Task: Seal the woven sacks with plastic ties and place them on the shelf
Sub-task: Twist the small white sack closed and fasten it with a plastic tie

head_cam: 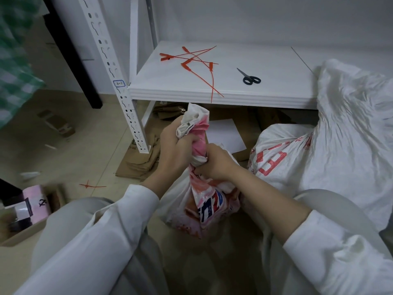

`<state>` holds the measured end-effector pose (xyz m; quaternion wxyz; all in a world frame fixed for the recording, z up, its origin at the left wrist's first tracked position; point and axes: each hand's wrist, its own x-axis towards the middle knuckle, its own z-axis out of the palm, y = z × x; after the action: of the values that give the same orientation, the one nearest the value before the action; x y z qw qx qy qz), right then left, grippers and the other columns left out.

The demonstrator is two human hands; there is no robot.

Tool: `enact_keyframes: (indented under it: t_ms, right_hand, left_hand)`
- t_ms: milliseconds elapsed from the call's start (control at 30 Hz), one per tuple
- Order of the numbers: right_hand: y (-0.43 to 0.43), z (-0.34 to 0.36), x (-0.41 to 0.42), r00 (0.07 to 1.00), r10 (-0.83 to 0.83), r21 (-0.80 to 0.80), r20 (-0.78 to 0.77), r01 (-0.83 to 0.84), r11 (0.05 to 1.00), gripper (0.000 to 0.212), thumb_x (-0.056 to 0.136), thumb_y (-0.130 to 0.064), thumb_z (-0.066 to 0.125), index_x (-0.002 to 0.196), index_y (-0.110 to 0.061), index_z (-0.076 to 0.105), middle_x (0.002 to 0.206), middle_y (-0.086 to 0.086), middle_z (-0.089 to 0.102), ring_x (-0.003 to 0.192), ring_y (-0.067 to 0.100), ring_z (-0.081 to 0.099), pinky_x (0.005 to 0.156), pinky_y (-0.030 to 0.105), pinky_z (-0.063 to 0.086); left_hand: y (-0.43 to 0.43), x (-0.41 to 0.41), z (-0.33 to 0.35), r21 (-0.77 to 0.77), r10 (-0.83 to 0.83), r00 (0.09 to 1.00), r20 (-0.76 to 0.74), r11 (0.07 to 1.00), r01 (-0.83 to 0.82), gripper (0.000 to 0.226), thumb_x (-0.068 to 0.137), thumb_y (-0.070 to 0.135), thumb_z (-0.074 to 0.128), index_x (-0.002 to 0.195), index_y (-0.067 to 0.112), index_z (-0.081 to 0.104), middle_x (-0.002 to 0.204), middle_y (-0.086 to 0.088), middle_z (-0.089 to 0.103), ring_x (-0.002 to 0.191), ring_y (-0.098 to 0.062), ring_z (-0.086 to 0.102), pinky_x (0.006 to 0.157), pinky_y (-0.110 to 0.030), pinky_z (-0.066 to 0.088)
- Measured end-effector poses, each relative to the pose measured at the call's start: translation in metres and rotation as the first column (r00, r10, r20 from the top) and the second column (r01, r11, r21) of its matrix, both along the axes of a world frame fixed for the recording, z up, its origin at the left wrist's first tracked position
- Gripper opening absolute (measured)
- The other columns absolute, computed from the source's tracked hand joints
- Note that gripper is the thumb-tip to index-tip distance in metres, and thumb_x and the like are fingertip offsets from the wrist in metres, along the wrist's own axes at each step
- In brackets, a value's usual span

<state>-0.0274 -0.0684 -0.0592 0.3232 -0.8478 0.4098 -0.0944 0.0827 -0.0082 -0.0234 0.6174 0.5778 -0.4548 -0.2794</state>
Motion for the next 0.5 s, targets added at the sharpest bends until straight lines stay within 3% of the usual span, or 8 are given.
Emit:
enact_keyframes:
  t_ms: [133,267,333,433,500]
  right_hand:
    - [0.000,0.007,-0.005,0.999,0.053,0.059,-0.002,-0.052,0.997,0.028,0.075,-0.003,0.070,0.066,-0.021,0.051,0.065,0.001,0.059,0.063,0.019,0.060,0.056,0.026,0.046]
    - [0.003,0.007,-0.006,0.997,0.062,0.083,0.037,-0.065,0.994,0.013,0.076,-0.008,0.071,0.084,-0.009,0.061,0.078,0.008,0.067,0.071,0.021,0.064,0.064,0.031,0.052]
    - [0.004,0.005,-0.005,0.998,0.056,0.075,0.020,-0.058,0.996,0.016,0.075,-0.010,0.071,0.078,-0.013,0.055,0.072,0.005,0.063,0.066,0.018,0.061,0.058,0.027,0.049]
    - [0.006,0.005,-0.004,0.997,0.071,0.034,-0.007,-0.071,0.997,0.022,0.075,-0.013,0.068,0.072,-0.016,0.047,0.065,0.000,0.054,0.066,0.021,0.058,0.060,0.031,0.046]
    - [0.008,0.009,-0.005,0.994,0.106,0.020,0.002,-0.106,0.994,0.021,0.078,-0.015,0.068,0.072,-0.017,0.048,0.067,-0.001,0.054,0.067,0.019,0.056,0.066,0.032,0.048]
  left_hand:
    - [-0.001,0.003,0.009,0.036,-0.077,0.997,-0.009,0.996,0.077,0.023,0.068,0.002,0.057,0.089,0.007,0.066,0.083,0.002,0.065,0.082,-0.013,0.059,0.073,-0.028,0.048]
    - [-0.005,0.009,0.008,0.126,-0.079,0.988,-0.135,0.987,0.096,0.037,0.079,-0.015,0.048,0.091,0.015,0.067,0.093,-0.004,0.068,0.091,-0.016,0.063,0.083,-0.030,0.051]
    - [-0.008,0.012,0.006,0.184,-0.079,0.974,-0.211,0.976,0.119,0.042,0.079,-0.012,0.046,0.093,0.021,0.067,0.092,-0.002,0.069,0.094,-0.021,0.065,0.087,-0.036,0.052]
    - [-0.013,0.021,-0.001,0.275,-0.025,0.925,-0.380,0.951,0.139,0.041,0.085,-0.004,0.044,0.123,0.003,0.059,0.120,-0.021,0.063,0.114,-0.033,0.059,0.101,-0.040,0.047]
    - [-0.015,0.026,-0.005,0.289,-0.047,0.895,-0.444,0.938,0.193,0.054,0.083,0.002,0.045,0.136,-0.011,0.043,0.122,-0.027,0.058,0.114,-0.037,0.057,0.098,-0.038,0.049]
